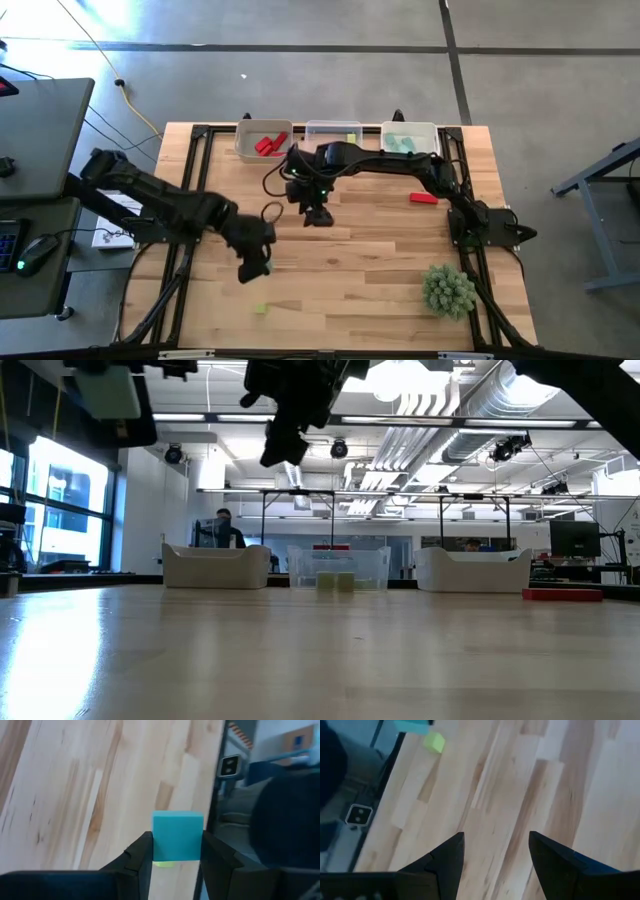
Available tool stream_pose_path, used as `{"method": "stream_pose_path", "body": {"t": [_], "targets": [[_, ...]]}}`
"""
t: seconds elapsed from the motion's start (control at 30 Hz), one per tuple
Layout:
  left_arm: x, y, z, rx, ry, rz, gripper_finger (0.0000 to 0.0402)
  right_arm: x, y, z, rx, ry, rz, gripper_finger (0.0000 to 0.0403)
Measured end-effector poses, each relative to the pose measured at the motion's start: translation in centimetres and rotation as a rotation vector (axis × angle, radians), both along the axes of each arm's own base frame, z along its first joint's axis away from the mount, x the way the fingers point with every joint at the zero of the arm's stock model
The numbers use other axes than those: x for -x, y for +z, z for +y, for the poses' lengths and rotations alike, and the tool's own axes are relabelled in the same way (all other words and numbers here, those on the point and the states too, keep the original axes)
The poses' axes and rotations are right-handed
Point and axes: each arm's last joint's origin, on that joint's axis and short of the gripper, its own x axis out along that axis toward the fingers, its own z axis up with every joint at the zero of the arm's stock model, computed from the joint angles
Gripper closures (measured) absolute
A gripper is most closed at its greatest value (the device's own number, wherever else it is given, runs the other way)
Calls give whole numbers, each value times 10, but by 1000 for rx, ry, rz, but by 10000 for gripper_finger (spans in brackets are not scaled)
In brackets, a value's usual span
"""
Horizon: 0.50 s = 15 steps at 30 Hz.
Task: Sort & place blocks by color
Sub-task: Put the blue block into the white bin
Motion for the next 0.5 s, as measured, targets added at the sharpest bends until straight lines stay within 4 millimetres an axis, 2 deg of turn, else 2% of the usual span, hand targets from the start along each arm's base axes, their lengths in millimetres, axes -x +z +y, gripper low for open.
{"method": "stream_pose_path", "body": {"t": [0.2,0.5], "targets": [[-3,3,28,84,-82,-42,291,-4,2,6,39,85,-85,194],[-3,6,64,184,-168,-132,290,-8,5,4,40,68,-127,194]]}}
